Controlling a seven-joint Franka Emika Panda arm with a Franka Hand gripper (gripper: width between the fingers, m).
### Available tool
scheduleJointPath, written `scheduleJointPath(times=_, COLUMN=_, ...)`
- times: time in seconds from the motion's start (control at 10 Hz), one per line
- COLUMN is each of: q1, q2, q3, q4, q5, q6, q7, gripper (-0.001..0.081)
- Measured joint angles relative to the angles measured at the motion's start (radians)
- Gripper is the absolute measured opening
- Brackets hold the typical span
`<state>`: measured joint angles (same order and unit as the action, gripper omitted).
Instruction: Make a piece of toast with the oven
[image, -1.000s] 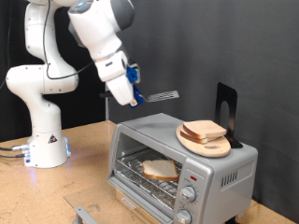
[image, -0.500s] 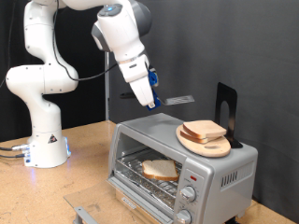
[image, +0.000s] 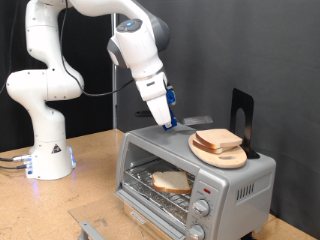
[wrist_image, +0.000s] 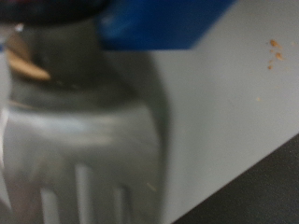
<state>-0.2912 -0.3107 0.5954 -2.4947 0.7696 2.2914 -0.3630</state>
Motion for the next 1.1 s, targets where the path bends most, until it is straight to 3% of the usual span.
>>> scheduleJointPath(times=0.1, q1=-0.001, q2=0.01, q3=0.002, q4=0.0, q5=0.0, q6=0.005, q7=0.0, gripper=0.0593)
scheduleJointPath(times=0.2, q1=-0.001, q2=0.018, q3=0.004, q4=0.0, q5=-0.001, q6=0.008, q7=0.0, gripper=0.0593)
scheduleJointPath(times=0.3, q1=-0.001, q2=0.023, q3=0.004, q4=0.0, q5=-0.001, q6=0.011, q7=0.0, gripper=0.075)
scheduleJointPath(times=0.6, q1=0.001, q2=0.023, q3=0.006, q4=-0.005, q5=0.002, q6=0.045, q7=-0.022, gripper=0.08)
scheduleJointPath(times=1.1, q1=0.026, q2=0.005, q3=0.006, q4=-0.042, q5=0.103, q6=0.148, q7=-0.193, gripper=0.0808)
